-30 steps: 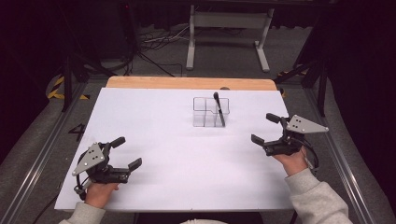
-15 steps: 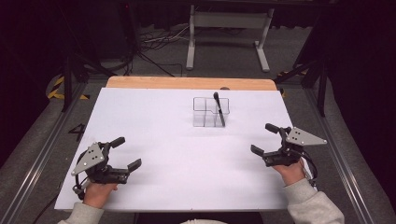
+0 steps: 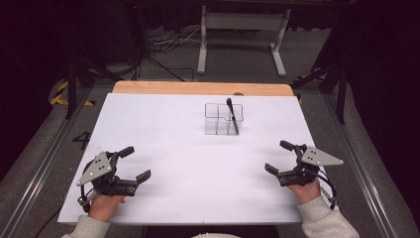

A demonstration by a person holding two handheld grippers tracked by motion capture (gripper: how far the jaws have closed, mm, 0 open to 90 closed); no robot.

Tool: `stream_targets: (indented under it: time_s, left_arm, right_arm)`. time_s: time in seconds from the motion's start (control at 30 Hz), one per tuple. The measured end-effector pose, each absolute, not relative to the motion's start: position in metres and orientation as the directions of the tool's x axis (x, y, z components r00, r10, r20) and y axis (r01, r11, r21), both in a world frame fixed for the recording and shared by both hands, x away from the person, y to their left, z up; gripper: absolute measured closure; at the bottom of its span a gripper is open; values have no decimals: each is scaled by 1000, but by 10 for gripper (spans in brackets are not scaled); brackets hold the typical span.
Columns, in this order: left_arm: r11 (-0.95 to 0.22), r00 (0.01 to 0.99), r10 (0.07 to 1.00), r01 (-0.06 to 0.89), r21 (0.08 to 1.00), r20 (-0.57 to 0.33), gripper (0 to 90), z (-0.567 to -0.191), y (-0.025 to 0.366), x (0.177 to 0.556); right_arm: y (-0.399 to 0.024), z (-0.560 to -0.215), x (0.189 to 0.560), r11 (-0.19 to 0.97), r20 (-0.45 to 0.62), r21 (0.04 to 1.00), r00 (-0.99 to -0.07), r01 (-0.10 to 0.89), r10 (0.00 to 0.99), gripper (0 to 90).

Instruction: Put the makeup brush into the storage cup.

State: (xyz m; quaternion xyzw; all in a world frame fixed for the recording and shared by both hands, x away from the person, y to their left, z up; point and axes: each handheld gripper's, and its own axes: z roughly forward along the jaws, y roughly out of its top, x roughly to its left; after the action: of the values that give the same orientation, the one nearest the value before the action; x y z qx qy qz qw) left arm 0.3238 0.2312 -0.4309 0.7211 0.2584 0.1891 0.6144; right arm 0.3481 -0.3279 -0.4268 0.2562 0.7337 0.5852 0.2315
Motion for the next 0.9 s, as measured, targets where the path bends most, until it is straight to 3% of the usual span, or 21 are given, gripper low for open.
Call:
stream_targets:
  time_s: [0.9]
  left_arm:
    - [-95,784,616,175,980,-80,31,-445,229,330]
  right_arm:
    - [-321,-446,347,207,-37,967,-721,149,692,3]
